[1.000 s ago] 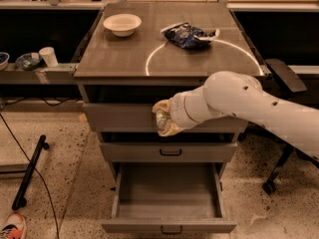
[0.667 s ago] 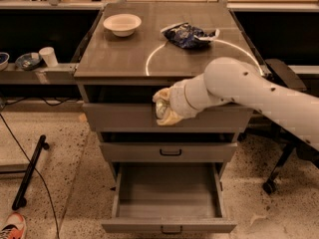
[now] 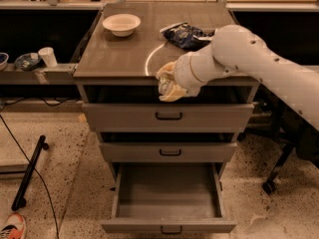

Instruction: Pick 7up can from bottom drawer and place on counter

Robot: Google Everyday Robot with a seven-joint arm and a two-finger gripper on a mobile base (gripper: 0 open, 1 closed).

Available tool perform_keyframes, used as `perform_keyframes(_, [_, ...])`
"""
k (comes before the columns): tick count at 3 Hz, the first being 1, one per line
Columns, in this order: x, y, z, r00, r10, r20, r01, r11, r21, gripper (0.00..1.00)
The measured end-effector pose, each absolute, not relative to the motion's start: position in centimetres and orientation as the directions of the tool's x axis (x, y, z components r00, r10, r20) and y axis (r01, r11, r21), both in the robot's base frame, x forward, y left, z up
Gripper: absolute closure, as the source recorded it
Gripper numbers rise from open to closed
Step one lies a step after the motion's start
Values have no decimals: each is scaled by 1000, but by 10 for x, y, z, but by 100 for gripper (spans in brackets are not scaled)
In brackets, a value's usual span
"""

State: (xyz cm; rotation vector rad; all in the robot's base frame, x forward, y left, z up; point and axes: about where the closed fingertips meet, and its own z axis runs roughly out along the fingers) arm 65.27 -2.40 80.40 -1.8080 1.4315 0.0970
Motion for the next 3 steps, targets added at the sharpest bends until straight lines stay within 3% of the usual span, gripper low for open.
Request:
perform_keyframes(2, [657,-24,807,341,-777,-530,-842,-1,-540,100])
perform_keyframes(3, [634,-26,847,317,-765,-561,-832,60,-552,100])
